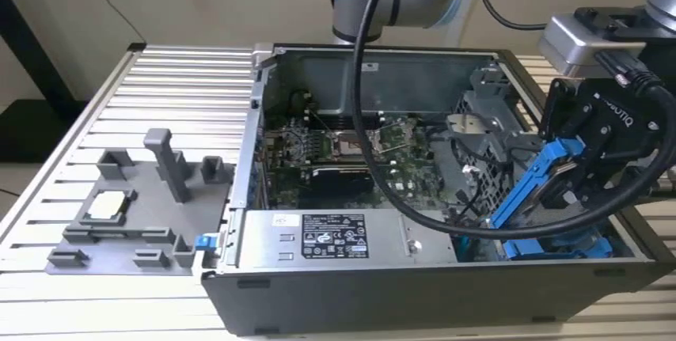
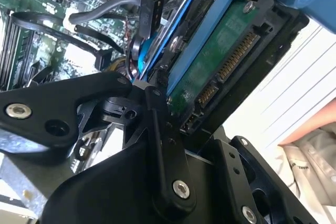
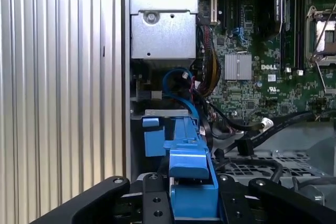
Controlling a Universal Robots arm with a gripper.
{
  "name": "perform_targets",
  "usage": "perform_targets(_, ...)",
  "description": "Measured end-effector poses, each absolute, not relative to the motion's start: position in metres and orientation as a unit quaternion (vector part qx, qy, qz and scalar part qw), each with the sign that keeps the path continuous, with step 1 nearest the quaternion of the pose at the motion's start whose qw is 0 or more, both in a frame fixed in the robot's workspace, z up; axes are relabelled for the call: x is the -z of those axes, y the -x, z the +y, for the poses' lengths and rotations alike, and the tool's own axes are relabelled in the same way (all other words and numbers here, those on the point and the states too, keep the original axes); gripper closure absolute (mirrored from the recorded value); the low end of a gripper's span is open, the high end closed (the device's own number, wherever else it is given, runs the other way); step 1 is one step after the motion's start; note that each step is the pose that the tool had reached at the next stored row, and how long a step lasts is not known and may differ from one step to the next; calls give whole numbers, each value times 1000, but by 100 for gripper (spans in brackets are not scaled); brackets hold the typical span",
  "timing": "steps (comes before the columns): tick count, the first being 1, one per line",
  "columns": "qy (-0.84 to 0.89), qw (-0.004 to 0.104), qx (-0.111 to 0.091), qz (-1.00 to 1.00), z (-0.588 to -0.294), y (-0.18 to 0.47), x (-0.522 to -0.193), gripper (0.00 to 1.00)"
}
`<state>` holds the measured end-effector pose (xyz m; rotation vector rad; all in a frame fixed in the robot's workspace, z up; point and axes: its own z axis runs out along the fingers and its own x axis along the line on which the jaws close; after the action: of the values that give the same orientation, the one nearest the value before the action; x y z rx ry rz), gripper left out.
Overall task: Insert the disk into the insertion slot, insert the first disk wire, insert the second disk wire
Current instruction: 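Insert the disk into the insertion slot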
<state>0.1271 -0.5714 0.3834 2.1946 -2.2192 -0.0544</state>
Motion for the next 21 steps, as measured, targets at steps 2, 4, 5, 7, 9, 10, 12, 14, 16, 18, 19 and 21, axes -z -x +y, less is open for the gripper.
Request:
perform_targets(2, -703, 9, 19, -711, -571, -127, -382, 67)
perform_targets(4, -703, 9, 19, -711, -571, -127, -382, 67)
perform_targets(5, -703, 8, 19, -711, -571, -127, -382, 67)
perform_targets(7, -703, 8, 19, -711, -571, -127, -382, 65)
perform_targets(9, -703, 8, 19, -711, -571, -127, -382, 60)
perform_targets(10, -703, 8, 19, -711, -571, -127, -382, 60)
perform_targets(12, -703, 8, 19, -711, -571, -127, -384, 53)
perform_targets(14, -703, 8, 19, -711, -571, -127, -389, 53)
perform_targets(16, -703, 8, 19, -711, -571, -127, -398, 53)
perform_targets(18, -703, 8, 19, -711, -570, -127, -402, 53)
perform_targets(19, -703, 7, 18, -711, -570, -127, -402, 53)
perform_targets(21, -703, 0, 14, -711, -569, -127, -402, 53)
